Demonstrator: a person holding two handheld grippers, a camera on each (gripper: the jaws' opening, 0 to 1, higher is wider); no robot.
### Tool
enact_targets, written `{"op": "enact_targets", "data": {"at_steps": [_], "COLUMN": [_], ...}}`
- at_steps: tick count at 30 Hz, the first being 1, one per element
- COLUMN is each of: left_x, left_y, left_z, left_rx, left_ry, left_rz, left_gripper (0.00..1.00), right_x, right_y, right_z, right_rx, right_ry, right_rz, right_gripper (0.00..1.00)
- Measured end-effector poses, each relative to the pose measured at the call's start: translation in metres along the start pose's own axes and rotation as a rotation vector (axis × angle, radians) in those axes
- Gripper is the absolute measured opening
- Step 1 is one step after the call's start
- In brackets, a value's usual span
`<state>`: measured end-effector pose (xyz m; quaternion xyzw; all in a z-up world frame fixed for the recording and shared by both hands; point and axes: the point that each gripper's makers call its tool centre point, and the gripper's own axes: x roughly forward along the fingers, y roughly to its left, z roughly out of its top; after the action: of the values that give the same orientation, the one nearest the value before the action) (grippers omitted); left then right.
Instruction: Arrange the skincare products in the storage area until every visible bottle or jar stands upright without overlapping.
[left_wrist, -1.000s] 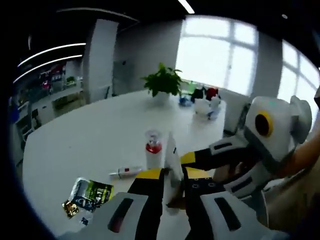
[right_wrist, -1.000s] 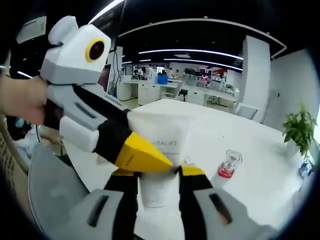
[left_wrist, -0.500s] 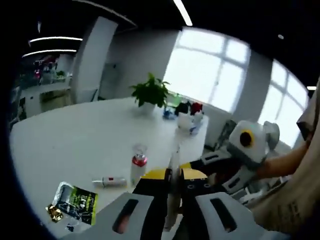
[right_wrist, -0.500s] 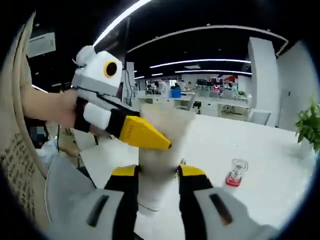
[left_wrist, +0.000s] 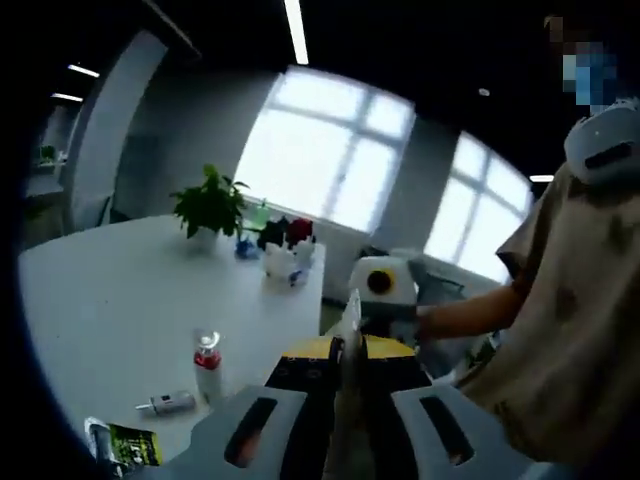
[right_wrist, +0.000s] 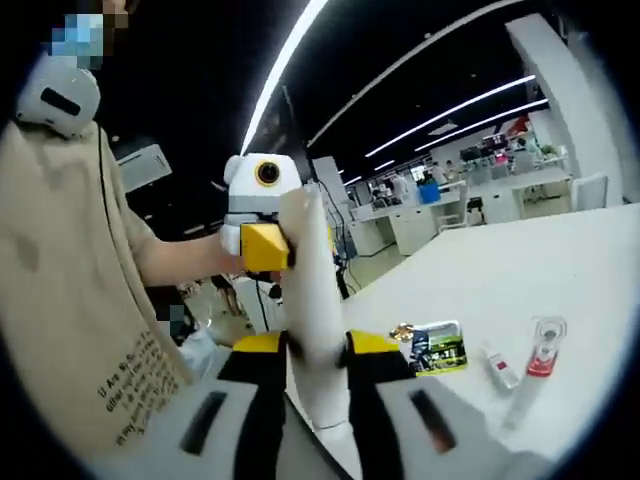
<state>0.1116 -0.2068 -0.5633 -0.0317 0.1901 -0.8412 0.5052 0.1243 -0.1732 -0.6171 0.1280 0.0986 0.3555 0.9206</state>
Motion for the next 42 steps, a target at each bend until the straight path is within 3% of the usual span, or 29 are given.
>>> {"op": "enact_targets", "data": {"at_steps": [7,14,20,32,38,39,42], "left_x": [0.004,0.005,0.001,0.004,0.007,0.013,0.01], "left_y": [0.001,0.001,0.002,0.006,0.008,0.008,0.012], "left_z": [0.001,-0.005,-0.01,-0.04,-0.067,-0.06,-0.063], "left_rx": [-0.013,0.023,0.034,0.164,0.254,0.245,0.229], "left_ry": [-0.007,0.055,0.065,0.228,0.389,0.344,0.354], "left_rz": [-0.018,0.003,0.019,0.086,0.092,0.09,0.096], "left_gripper": [0.05,0.07,0.09,0.12,0.14,0.13,0.14], "right_x": [-0.004,0.0,0.003,0.0,0.002,0.002,0.001], "right_y": [-0.001,0.001,0.003,-0.001,0.001,0.001,-0.003], "right_z": [-0.001,-0.006,-0.009,-0.031,-0.034,-0.038,-0.04], "right_rx": [-0.007,-0.033,-0.042,-0.078,-0.118,-0.134,-0.13], "right_ry": [0.001,0.038,0.056,0.174,0.203,0.226,0.225], "right_rz": [0.007,0.045,0.061,0.063,0.082,0.084,0.081], "right_gripper": [0.16,0.14,0.13,0.12,0.12,0.12,0.12]}}
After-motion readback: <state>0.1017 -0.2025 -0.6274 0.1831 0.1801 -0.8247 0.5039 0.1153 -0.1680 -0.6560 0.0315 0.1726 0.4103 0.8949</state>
